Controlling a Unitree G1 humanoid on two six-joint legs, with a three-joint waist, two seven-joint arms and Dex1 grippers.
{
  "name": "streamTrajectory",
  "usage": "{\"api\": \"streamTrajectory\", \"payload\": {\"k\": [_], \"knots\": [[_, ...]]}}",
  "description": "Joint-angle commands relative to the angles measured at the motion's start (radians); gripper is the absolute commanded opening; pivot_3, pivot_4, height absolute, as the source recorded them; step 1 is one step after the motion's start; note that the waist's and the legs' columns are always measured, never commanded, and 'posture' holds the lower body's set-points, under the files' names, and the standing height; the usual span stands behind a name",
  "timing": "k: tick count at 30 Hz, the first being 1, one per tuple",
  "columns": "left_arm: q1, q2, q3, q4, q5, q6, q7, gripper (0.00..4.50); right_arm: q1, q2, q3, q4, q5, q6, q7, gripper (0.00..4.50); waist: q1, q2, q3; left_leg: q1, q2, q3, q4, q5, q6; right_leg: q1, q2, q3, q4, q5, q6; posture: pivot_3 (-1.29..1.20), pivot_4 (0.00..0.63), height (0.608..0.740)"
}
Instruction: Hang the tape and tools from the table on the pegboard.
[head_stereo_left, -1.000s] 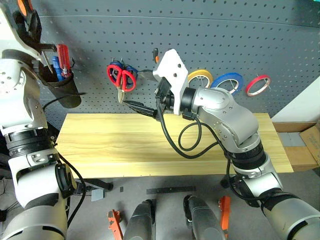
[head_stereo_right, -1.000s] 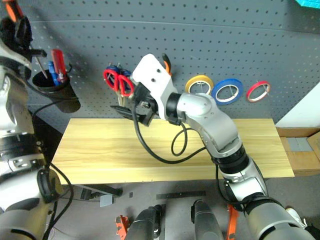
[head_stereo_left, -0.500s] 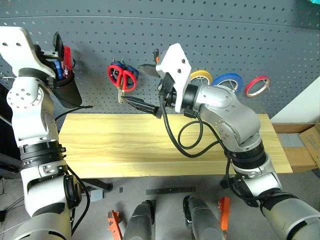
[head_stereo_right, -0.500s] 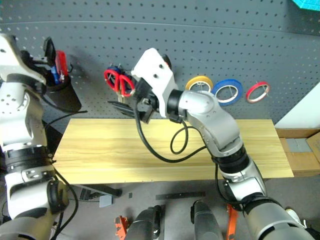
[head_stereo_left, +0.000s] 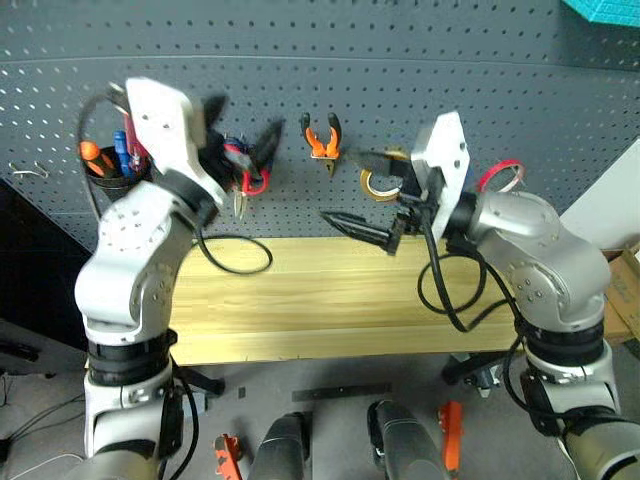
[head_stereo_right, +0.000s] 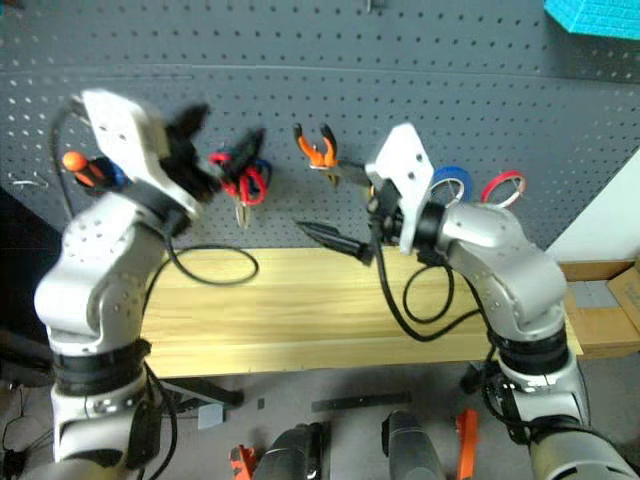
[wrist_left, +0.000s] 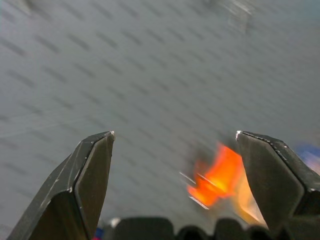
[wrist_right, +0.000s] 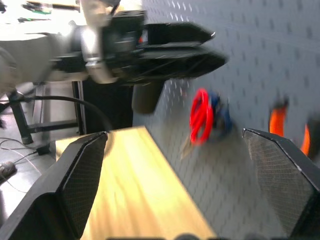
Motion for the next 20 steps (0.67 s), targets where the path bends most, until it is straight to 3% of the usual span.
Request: {"api": "streamTrajectory", "payload": {"k": [1, 5, 10, 20], "knots": [[0.111, 0.004, -0.045, -0.067, -0.001, 0.013, -0.039, 4.18, 0.112, -0.007, 0.002, -0.047, -0.035, -0.02, -0.063, 4.5, 0.0, 0.0, -0.007, 0.001, 0.0, 0.0, 0.001, 0.0, 0.0, 0.002, 0.0, 0.0, 0.0, 0.0, 0.0, -0.09, 0.104, 0.74], [0.29, -0.036, -0.053, 0.023, 0.076, -0.08, -0.02, 4.18, 0.301, 0.055, 0.02, 0.043, -0.157, -0.186, -0.177, 4.5, 0.0, 0.001, -0.021, 0.017, 0.0, 0.003, -0.001, 0.0, 0.0, 0.018, 0.004, 0.001, -0.005, -0.002, 0.0, -0.1, 0.084, 0.74], [0.374, -0.085, -0.002, 0.22, 0.206, -0.283, 0.055, 4.18, 0.449, 0.098, 0.017, 0.24, -0.275, -0.44, -0.228, 4.5, 0.002, 0.002, -0.042, 0.031, 0.001, 0.004, -0.001, 0.0, 0.0, 0.033, 0.005, 0.001, -0.006, -0.008, -0.002, -0.11, 0.065, 0.74], [0.436, -0.139, 0.039, 0.43, 0.3, -0.479, 0.088, 4.18, 0.51, 0.107, -0.067, 0.644, -0.368, -0.748, -0.277, 4.5, 0.002, 0.004, -0.086, 0.032, 0.005, 0.005, -0.001, 0.0, 0.0, 0.034, 0.005, 0.001, -0.006, -0.008, -0.001, -0.1, 0.03, 0.74]]}}
